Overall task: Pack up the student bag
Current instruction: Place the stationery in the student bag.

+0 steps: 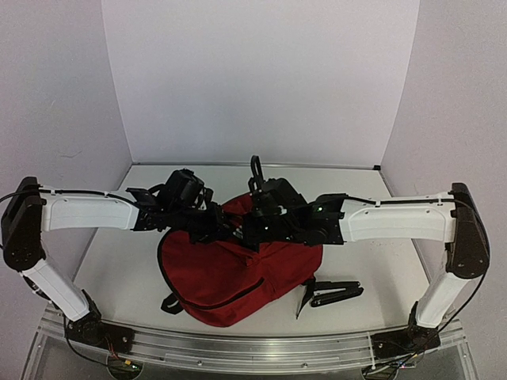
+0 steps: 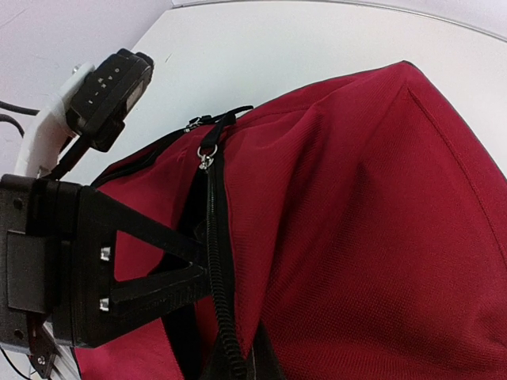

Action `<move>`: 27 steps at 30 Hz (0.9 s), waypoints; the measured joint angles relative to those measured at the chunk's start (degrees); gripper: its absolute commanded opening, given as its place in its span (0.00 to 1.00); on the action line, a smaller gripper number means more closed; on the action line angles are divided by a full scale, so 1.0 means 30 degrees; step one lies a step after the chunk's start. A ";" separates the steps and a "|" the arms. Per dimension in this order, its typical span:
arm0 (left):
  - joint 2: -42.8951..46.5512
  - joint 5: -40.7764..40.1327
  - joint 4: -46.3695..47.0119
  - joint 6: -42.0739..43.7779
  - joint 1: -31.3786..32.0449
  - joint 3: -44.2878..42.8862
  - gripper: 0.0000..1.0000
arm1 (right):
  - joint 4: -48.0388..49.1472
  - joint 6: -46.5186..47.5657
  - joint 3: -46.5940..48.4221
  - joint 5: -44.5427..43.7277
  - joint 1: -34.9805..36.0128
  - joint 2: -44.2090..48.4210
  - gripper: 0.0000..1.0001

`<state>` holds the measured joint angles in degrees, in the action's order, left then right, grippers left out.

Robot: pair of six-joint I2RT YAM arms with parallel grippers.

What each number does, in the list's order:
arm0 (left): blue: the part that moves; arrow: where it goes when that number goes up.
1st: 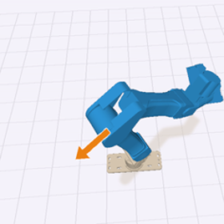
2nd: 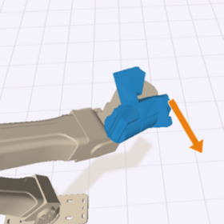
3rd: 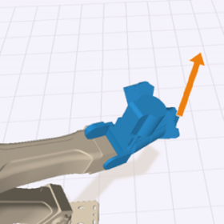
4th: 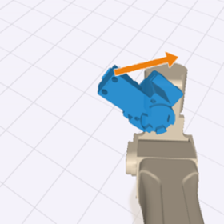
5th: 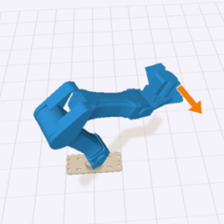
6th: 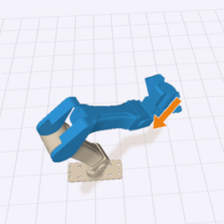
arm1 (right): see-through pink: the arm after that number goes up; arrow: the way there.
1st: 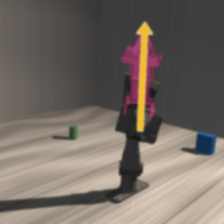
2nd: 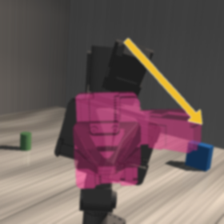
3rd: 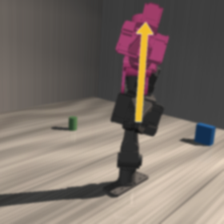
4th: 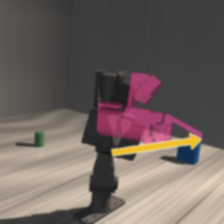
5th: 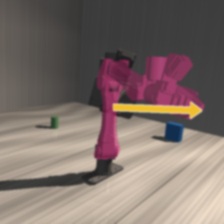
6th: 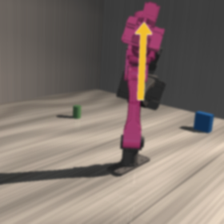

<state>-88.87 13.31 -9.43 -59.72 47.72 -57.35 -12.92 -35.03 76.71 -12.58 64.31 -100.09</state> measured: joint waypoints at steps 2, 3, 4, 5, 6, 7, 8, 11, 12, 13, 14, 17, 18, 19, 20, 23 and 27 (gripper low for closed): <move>-0.0338 -0.0012 0.0408 0.0070 -0.0007 -0.0026 0.20 | 0.0003 -0.0040 0.0000 -0.0008 0.0000 0.0031 0.00; -0.0523 -0.0017 0.0650 0.0101 -0.0007 -0.0031 0.19 | -0.0002 -0.0060 0.0000 -0.0013 0.0000 0.0041 0.00; -0.0717 -0.0024 0.0859 0.0126 -0.0007 -0.0077 0.18 | -0.0004 -0.0082 0.0000 -0.0015 0.0000 0.0049 0.00; -0.0884 -0.0062 0.1147 0.0143 -0.0001 -0.0103 0.17 | -0.0004 -0.0130 0.0000 -0.0033 0.0000 0.0051 0.00; -0.1005 -0.0143 0.1452 0.0186 -0.0006 -0.0123 0.17 | -0.0004 -0.0184 -0.0006 -0.0054 0.0000 0.0051 0.00; -0.1086 -0.0268 0.1797 0.0242 -0.0007 -0.0128 0.17 | -0.0004 -0.0242 -0.0007 -0.0062 0.0000 0.0051 0.00; -0.1148 -0.0401 0.2142 0.0286 -0.0007 -0.0128 0.17 | -0.0001 -0.0310 -0.0007 -0.0066 0.0000 0.0051 0.00; -0.1312 -0.0749 0.3305 0.0313 0.0000 -0.0128 0.18 | 0.0004 -0.0566 -0.0007 -0.0084 0.0000 0.0051 0.00; -0.1388 -0.0857 0.3721 0.0313 0.0000 -0.0128 0.18 | 0.0004 -0.0677 -0.0007 -0.0105 0.0000 0.0051 0.00; -0.1479 -0.0945 0.4098 0.0291 0.0000 -0.0128 0.18 | 0.0004 -0.0842 -0.0007 -0.0186 0.0000 0.0051 0.00; -0.1599 -0.0994 0.4500 0.0255 0.0007 -0.0128 0.18 | 0.0011 -0.0990 -0.0007 -0.0356 0.0000 0.0051 0.00; -0.2197 -0.0995 0.5564 0.0226 0.0074 -0.0135 0.18 | 0.0011 -0.1474 -0.0007 -0.0893 0.0007 0.0051 0.00; -0.2353 -0.0995 0.5743 0.0225 0.0082 -0.0136 0.18 | 0.0011 -0.1639 -0.0007 -0.1106 0.0007 0.0051 0.00; -0.2512 -0.0995 0.5926 0.0221 0.0090 -0.0140 0.18 | 0.0011 -0.1780 -0.0007 -0.1281 0.0007 0.0051 0.00; -0.2624 -0.0998 0.6102 0.0219 0.0095 -0.0142 0.19 | 0.0008 -0.1921 -0.0007 -0.1450 0.0007 0.0051 0.00; -0.2622 -0.1023 0.6307 0.0240 0.0095 -0.0142 0.29 | 0.0025 -0.2267 -0.0007 -0.1788 0.0000 0.0051 0.00; -0.2090 -0.1243 0.5687 0.0393 0.0145 -0.0122 0.42 | 0.0136 -0.2487 -0.0003 -0.1973 -0.0181 0.0005 0.00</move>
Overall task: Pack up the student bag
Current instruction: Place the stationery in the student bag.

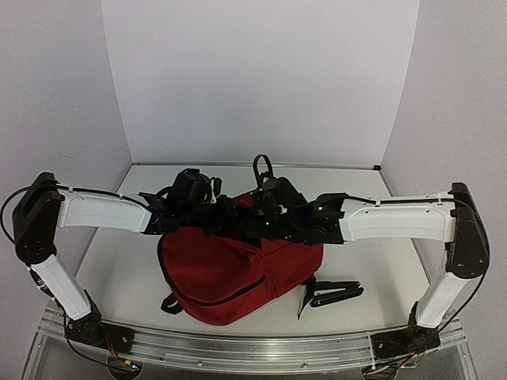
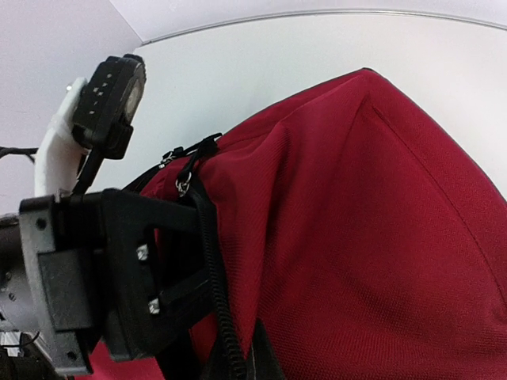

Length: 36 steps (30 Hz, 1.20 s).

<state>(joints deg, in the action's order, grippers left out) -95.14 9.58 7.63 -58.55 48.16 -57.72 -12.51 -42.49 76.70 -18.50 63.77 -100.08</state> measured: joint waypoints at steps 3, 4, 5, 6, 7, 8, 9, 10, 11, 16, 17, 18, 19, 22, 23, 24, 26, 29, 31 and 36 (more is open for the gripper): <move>0.1310 -0.0337 -0.0954 0.0079 0.0059 0.0255 0.49 | 0.0169 -0.0069 0.0025 -0.0002 -0.0391 -0.0216 0.00; 0.1974 -0.0508 -0.1295 0.0072 0.0059 0.0485 0.51 | 0.0181 -0.0061 0.0067 -0.0002 -0.0537 -0.0336 0.00; 0.2811 -0.0727 -0.1722 0.0050 0.0059 0.0789 0.52 | 0.0181 -0.0027 0.0168 -0.0002 -0.0745 -0.0527 0.00; 0.3602 -0.0939 -0.2082 0.0007 0.0059 0.1100 0.53 | 0.0195 0.0023 0.0291 0.0008 -0.0954 -0.0751 0.00; 0.4404 -0.1177 -0.2438 -0.0014 0.0059 0.1416 0.55 | 0.0194 0.0109 0.0475 0.0034 -0.1180 -0.1025 0.00; 0.5173 -0.1416 -0.2764 -0.0043 0.0059 0.1720 0.57 | 0.0188 0.0208 0.0698 0.0055 -0.1392 -0.1311 0.00; 0.5952 -0.1666 -0.3000 -0.0129 0.0059 0.2094 0.60 | 0.0164 0.0349 0.1017 0.0066 -0.1588 -0.1647 0.00; 0.6740 -0.1879 -0.3330 -0.0187 0.0059 0.2466 0.61 | 0.0137 0.0535 0.1392 0.0091 -0.1788 -0.2023 0.00; 0.7454 -0.2165 -0.3834 -0.0340 0.0059 0.2776 0.62 | 0.0130 0.0730 0.1833 0.0128 -0.1981 -0.2423 0.00; 0.9531 -0.3248 -0.6156 -0.0885 0.0052 0.3430 0.69 | 0.0005 0.1858 0.4039 0.0336 -0.2770 -0.4165 0.00; 0.9825 -0.3390 -0.6546 -0.0976 0.0041 0.3521 0.71 | -0.0010 0.2106 0.4489 0.0397 -0.2931 -0.4484 0.00; 1.0087 -0.3502 -0.6931 -0.1018 0.0037 0.3580 0.72 | -0.0022 0.2351 0.4893 0.0466 -0.3097 -0.4774 0.00; 1.0285 -0.3594 -0.7249 -0.1073 0.0016 0.3634 0.73 | -0.0050 0.2612 0.5305 0.0565 -0.3265 -0.5051 0.00; 1.0610 -0.3725 -0.8019 -0.1170 -0.0077 0.3666 0.76 | -0.0072 0.3375 0.6136 0.1026 -0.3685 -0.5547 0.03; 1.0625 -0.3712 -0.8230 -0.1173 -0.0133 0.3666 0.77 | -0.0085 0.3625 0.6250 0.1224 -0.3770 -0.5571 0.16; 1.0614 -0.3683 -0.8456 -0.1161 -0.0205 0.3666 0.78 | -0.0095 0.3870 0.6355 0.1437 -0.3829 -0.5571 0.33; 1.0570 -0.3584 -0.8780 -0.1138 -0.0329 0.3666 0.80 | -0.0104 0.4210 0.6519 0.1809 -0.3910 -0.5547 0.61; 1.0339 -0.2984 -0.9094 -0.1032 -0.0656 0.3645 0.81 | -0.0470 0.4644 0.6061 0.2448 -0.3928 -0.4772 0.83; 1.0158 -0.2670 -0.9211 -0.0988 -0.0830 0.3645 0.81 | -0.0949 0.4700 0.5198 0.2792 -0.3927 -0.3537 0.92; 1.0027 -0.1970 -0.9446 -0.0925 -0.1348 0.3645 0.81 | -0.2118 0.3676 0.1613 0.3085 -0.3904 0.1795 0.98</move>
<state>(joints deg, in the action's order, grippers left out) -65.06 3.67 -20.71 -61.32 44.12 -46.78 -18.86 -31.46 81.54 -9.24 52.06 -94.69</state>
